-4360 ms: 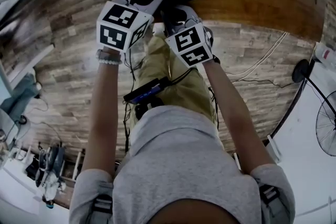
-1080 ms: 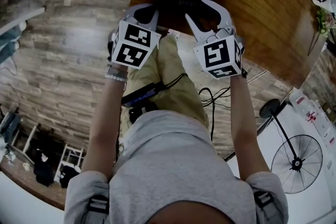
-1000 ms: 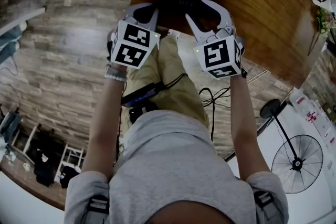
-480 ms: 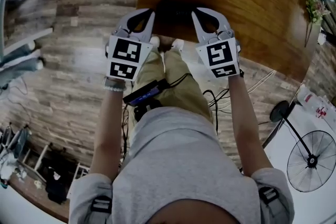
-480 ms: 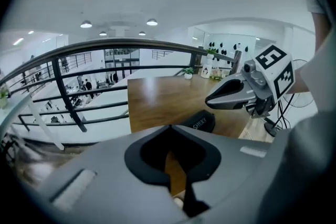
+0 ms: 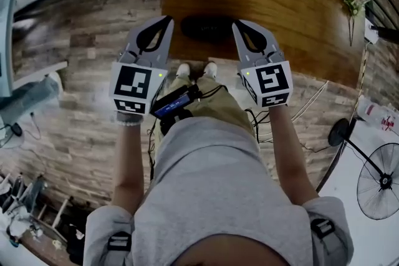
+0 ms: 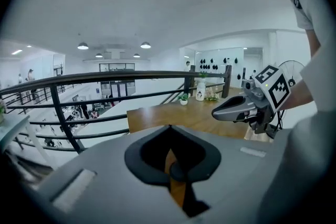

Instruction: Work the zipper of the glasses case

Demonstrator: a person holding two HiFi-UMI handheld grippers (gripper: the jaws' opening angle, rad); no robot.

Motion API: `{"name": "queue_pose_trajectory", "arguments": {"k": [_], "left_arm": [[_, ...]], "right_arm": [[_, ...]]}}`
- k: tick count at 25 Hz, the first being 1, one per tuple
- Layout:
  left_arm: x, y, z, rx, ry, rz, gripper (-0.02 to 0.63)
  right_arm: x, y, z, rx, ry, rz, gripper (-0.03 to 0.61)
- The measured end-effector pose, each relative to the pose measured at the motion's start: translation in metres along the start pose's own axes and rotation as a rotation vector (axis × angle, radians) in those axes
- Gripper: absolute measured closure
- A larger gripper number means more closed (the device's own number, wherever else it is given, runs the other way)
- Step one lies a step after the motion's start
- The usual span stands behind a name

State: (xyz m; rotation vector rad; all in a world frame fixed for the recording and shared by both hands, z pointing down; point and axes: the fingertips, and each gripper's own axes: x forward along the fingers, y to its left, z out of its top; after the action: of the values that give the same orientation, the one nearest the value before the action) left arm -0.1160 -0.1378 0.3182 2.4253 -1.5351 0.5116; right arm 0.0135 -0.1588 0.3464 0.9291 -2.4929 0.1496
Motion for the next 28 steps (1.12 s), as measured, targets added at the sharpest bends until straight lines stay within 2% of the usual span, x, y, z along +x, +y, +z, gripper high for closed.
{"name": "queue_pose_trajectory", "arguments": {"k": [7,21,28], "left_arm": [[-0.018,-0.004,0.031,0.005,-0.067,-0.014,0.597],[-0.025,-0.010,0.039,0.007,-0.118,-0.022,0.597],[-0.024,-0.011,0.039,0.019,-0.111,-0.023,0.597]], "right_arm": [[-0.028,-0.007,0.026,0.008,-0.075,-0.055,0.577],[-0.051,-0.016,0.032,0.055,-0.124,-0.102,0.577],[-0.054,-0.018,0.035,0.062,-0.137,-0.114,0.578]]}}
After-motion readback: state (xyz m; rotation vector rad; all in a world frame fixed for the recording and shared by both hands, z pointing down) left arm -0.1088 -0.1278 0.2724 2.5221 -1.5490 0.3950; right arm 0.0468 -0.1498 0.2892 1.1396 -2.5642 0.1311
